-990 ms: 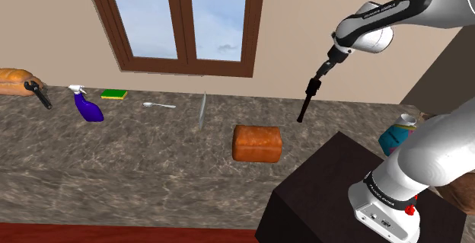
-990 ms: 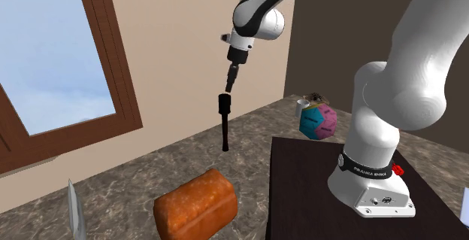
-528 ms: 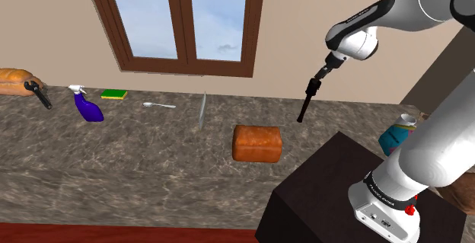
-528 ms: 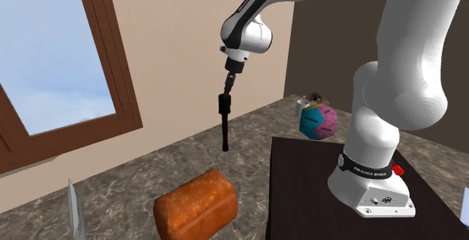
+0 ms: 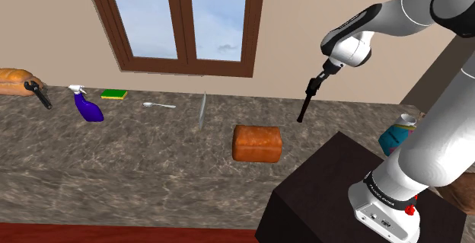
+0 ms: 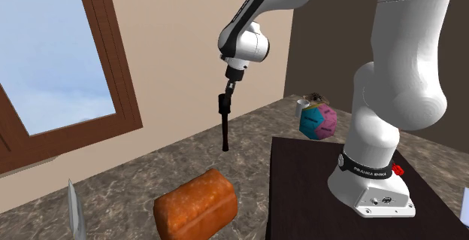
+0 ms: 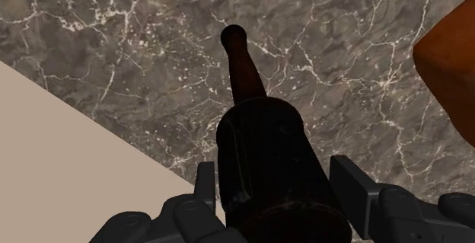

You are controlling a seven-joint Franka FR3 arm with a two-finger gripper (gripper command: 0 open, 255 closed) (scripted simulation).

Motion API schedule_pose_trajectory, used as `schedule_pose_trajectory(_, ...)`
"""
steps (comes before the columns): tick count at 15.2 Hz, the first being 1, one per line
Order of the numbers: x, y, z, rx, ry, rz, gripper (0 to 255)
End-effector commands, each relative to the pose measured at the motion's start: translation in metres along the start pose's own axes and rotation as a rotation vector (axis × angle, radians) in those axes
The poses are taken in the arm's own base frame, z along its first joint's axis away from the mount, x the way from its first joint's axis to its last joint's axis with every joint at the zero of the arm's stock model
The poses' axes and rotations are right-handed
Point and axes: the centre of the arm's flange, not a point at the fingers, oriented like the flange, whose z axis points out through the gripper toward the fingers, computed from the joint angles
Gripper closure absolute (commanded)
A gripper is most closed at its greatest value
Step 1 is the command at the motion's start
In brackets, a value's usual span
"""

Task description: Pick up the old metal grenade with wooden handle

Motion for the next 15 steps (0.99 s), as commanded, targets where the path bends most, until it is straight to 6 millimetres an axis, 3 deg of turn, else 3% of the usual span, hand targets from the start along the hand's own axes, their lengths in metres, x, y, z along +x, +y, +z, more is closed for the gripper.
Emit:
schedule_pose_trajectory(1, 0.000, 0.000, 0.001, 0.000, 0.000, 0.000, 255)
schedule_pose_trajectory(9, -0.001, 0.000, 0.001, 0.000, 0.000, 0.000, 255)
schedule_pose_trajectory(15, 0.008, -0.001, -0.030, 0.000, 0.000, 0.000, 255)
